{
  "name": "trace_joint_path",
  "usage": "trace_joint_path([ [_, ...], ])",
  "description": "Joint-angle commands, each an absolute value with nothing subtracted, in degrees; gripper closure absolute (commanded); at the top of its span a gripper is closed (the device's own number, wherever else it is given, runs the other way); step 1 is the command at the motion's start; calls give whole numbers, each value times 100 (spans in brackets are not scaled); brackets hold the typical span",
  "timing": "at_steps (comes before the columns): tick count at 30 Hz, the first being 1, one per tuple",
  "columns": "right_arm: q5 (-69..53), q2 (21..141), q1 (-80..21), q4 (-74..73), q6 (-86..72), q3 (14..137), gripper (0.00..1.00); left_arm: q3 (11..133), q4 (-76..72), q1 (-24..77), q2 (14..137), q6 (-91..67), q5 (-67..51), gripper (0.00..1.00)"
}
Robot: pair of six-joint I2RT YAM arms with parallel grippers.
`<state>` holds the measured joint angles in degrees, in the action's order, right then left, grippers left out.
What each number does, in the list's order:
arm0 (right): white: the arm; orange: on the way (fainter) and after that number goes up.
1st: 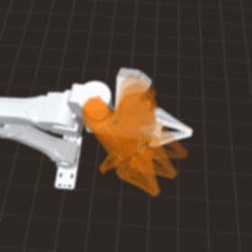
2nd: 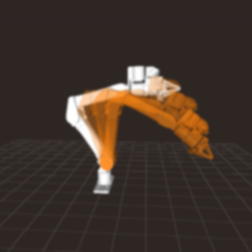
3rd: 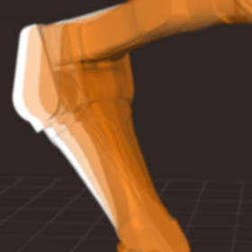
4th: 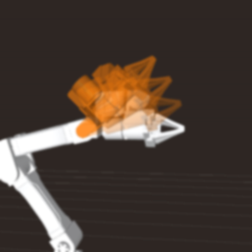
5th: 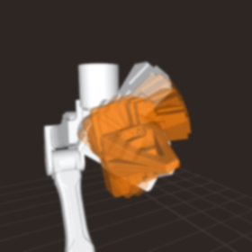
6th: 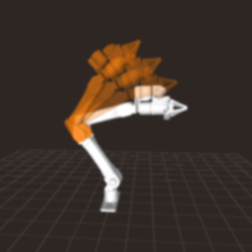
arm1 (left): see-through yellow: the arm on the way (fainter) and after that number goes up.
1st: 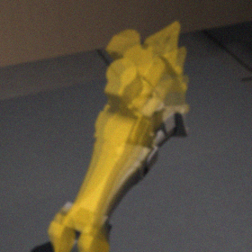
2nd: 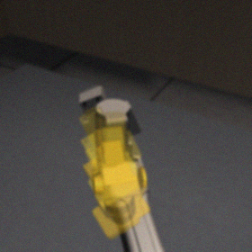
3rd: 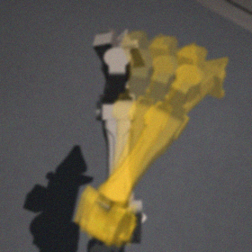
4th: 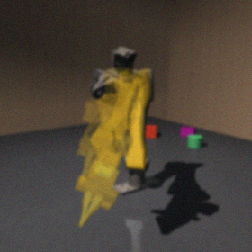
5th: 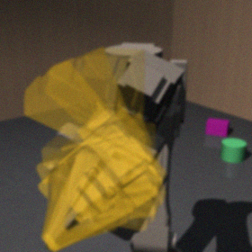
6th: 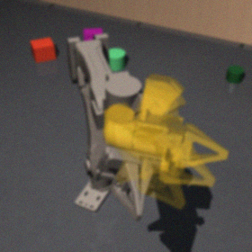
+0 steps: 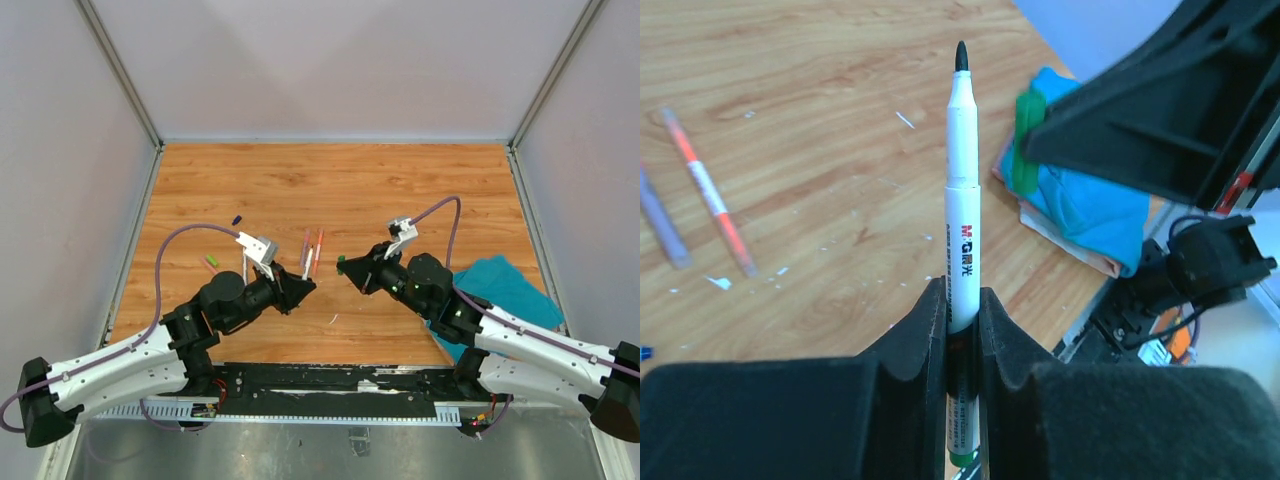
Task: Insert the pens into the pen caps
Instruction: Insert the pen cap onto the pen.
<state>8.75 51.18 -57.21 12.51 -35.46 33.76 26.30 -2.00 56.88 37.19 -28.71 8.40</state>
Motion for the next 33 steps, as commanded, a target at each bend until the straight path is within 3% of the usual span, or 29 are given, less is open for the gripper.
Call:
trace_joint_path([
  [1,1215,4791,-5660,2517,-4269,3050,99,2458,-1378,6009,3813,-2842,922,100],
  [14,1547,4668,-5660,3922,-4813,2663,99,2417,-1854,6457,4319,-2639,514,100],
  [33,1185,4701,-5660,4096,-4694,2716,99,2444,-1895,6499,4467,-2621,518,100],
])
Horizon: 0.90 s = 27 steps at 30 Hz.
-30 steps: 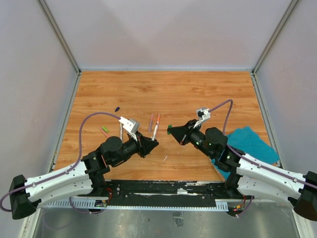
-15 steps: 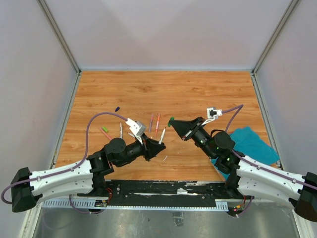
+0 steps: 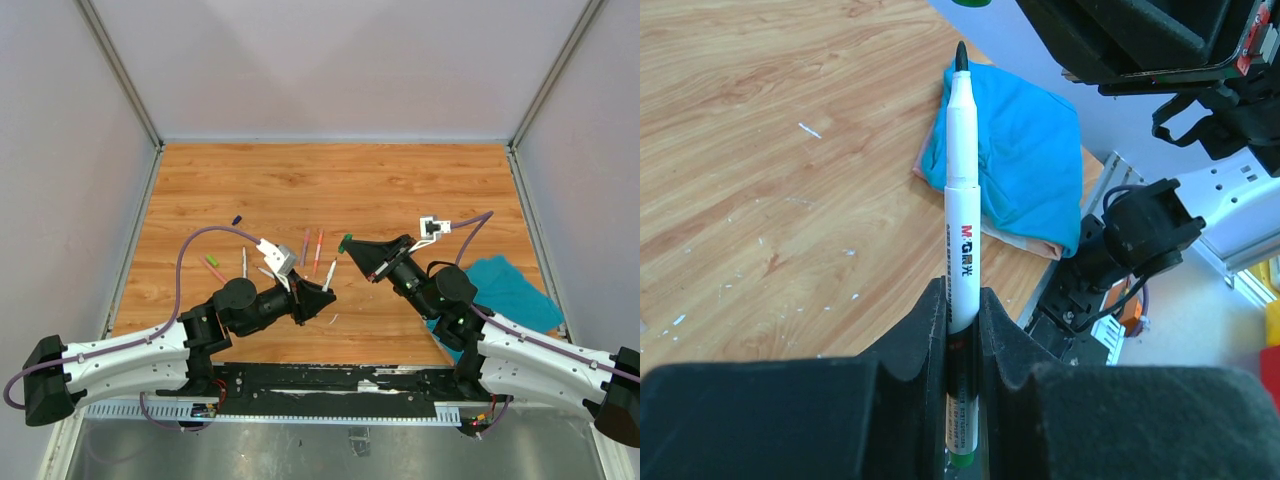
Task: Insert the pens into the pen caps
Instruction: Insert the pen cap onto the pen.
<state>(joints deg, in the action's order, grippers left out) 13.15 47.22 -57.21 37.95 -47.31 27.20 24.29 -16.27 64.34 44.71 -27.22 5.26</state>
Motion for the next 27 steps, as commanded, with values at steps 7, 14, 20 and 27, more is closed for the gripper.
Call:
trace_joint_path([
  [7,1110,4735,-5660,4069,-4710,2692,99,2457,-1889,6506,4478,-2613,537,100],
  [14,1013,4781,-5660,4005,-4702,2698,99,2452,-1883,6508,4466,-2615,580,100],
  [20,931,4829,-5660,3955,-4737,2682,99,2469,-1851,6506,4449,-2602,588,100],
  [27,853,4826,-5660,3832,-4719,2668,99,2461,-1815,6510,4389,-2608,649,99],
])
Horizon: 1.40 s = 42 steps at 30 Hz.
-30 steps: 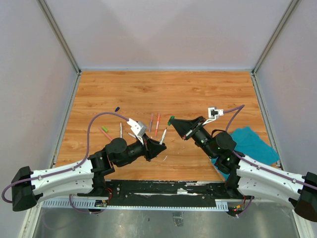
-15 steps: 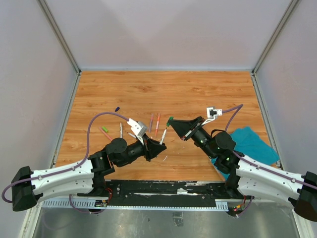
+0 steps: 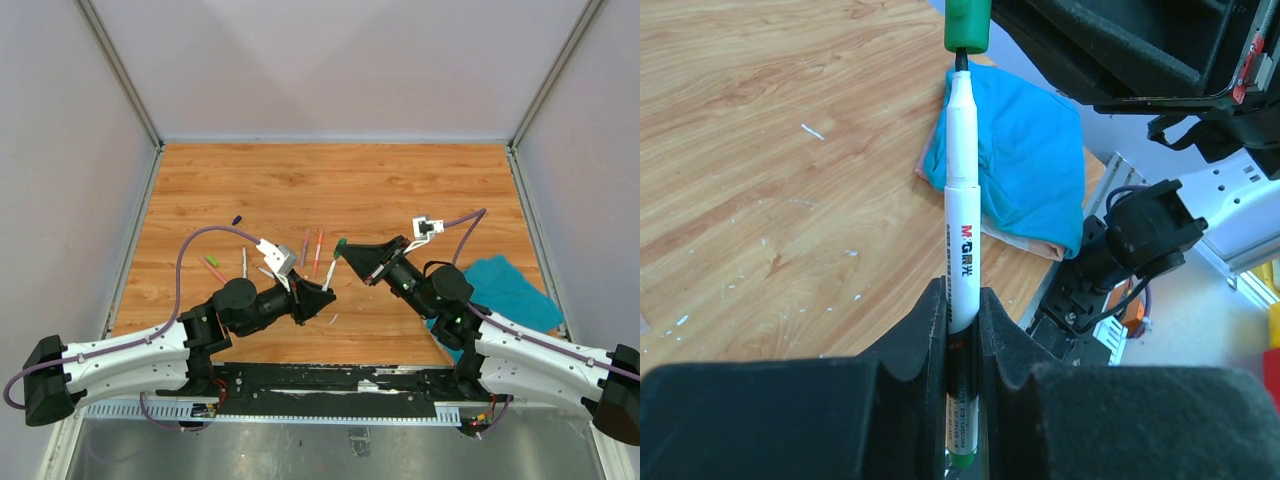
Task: Insert the pens into the pen caps
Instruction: Insert the pen cap onto the pen, then press the pen cap onto the pen.
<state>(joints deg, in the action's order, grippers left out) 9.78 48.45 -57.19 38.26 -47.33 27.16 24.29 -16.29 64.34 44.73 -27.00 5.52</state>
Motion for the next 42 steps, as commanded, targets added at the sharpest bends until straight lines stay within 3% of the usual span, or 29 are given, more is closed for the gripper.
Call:
trace_joint_path([
  [1,845,4821,-5659,3812,-4724,2659,99,2465,-1800,6510,4382,-2609,665,99],
  [13,691,4831,-5658,3686,-4787,2575,99,2454,-1766,6505,4354,-2619,719,100],
  [25,-224,4949,-5660,3683,-4938,2460,97,2470,-1765,6505,4365,-2620,753,99],
  [28,-271,4921,-5660,3743,-4994,2309,86,2474,-1771,6507,4376,-2627,763,99],
  [36,281,4233,-5662,2955,-4606,2306,39,2452,-1742,6513,4333,-2646,813,99],
  [42,826,3811,-5660,1998,-3973,2782,32,2439,-1725,6508,4311,-2652,844,100],
])
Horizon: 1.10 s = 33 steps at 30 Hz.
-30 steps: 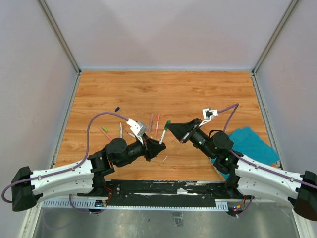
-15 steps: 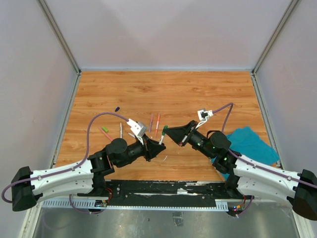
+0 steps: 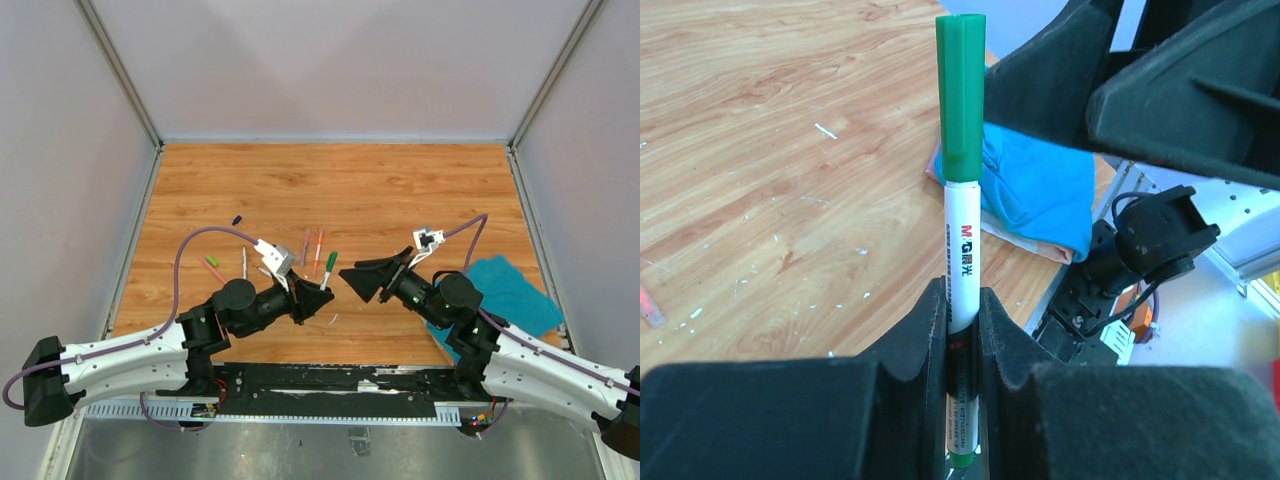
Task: Insert the pens into the pen caps
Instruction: Press the pen cap onto the pen.
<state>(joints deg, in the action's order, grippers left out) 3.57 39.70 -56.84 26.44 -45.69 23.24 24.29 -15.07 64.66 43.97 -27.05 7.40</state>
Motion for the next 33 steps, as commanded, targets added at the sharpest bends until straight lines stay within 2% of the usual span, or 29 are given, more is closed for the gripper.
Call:
trace_joint_path([
  [1,873,3829,-5660,1868,-3859,2912,32,2435,-1730,6504,4314,-2654,835,100],
  [7,862,4448,-5652,893,-3616,3976,32,2426,-1739,6505,4293,-2639,773,99],
  [18,-231,5297,-5526,1217,-3828,4514,33,2404,-1795,6511,4237,-2611,626,99],
  [29,-431,5431,-5484,1494,-4123,4267,66,2403,-1816,6508,4183,-2593,615,100],
  [33,-435,5449,-5489,1535,-4123,4126,82,2479,-1812,6506,4151,-2593,620,99],
])
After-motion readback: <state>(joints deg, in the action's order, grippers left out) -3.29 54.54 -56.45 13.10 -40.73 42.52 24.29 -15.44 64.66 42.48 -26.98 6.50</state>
